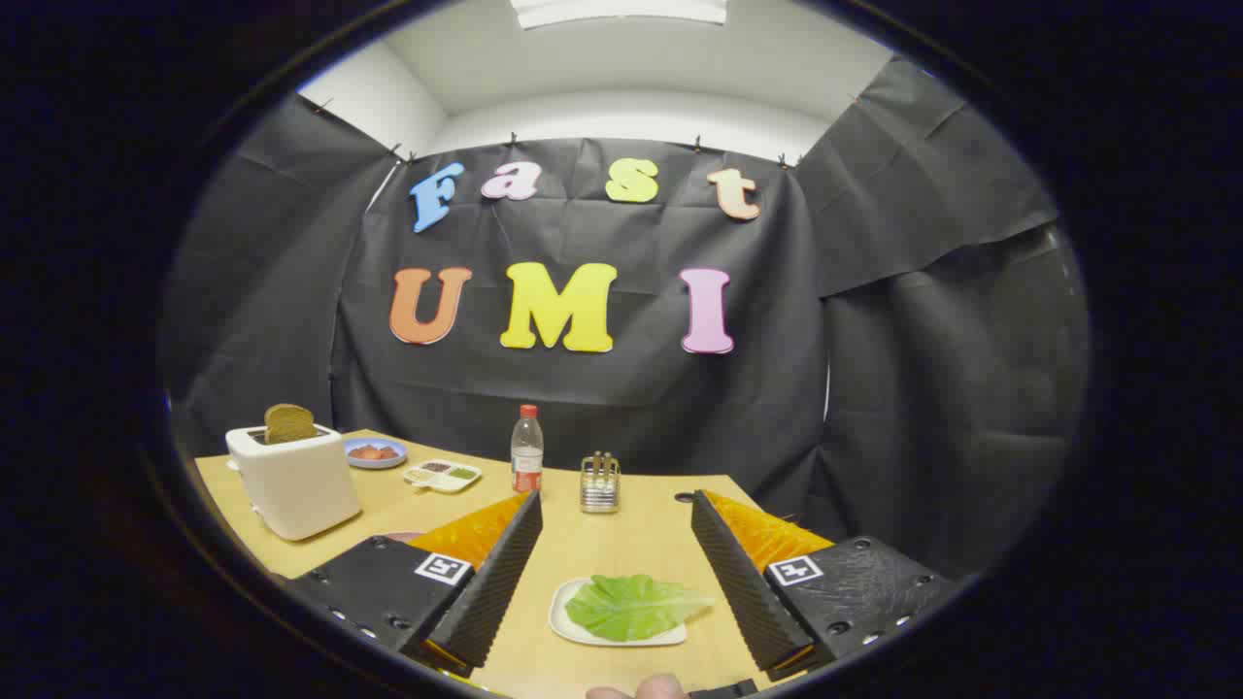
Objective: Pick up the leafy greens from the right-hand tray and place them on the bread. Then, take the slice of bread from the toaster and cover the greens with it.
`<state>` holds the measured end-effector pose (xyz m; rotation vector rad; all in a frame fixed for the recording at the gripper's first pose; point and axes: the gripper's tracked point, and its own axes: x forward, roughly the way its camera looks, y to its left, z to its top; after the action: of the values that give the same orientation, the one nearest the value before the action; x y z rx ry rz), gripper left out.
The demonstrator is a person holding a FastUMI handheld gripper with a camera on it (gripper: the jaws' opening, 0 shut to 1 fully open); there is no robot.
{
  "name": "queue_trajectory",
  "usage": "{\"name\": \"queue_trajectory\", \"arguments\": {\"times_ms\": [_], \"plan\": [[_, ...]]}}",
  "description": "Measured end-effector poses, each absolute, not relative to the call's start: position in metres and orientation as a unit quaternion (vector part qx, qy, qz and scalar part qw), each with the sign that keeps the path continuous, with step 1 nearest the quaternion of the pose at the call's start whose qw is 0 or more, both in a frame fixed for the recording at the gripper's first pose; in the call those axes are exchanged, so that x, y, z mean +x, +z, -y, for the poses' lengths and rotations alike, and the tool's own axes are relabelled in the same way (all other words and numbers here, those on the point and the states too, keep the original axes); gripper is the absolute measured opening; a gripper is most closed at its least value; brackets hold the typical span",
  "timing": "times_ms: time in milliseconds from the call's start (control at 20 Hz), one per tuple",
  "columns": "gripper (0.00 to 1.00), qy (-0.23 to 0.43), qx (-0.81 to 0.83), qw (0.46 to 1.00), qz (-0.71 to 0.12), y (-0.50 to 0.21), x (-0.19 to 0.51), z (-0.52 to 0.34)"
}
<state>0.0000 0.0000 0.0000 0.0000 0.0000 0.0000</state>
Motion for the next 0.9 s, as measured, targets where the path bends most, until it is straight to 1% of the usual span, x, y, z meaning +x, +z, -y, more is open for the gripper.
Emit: {"name": "queue_trajectory", "arguments": {"times_ms": [900], "plan": [[0.95, -0.002, -0.015, 1.0, -0.006, 0.0014, 0.0007, 0.0032]]}}
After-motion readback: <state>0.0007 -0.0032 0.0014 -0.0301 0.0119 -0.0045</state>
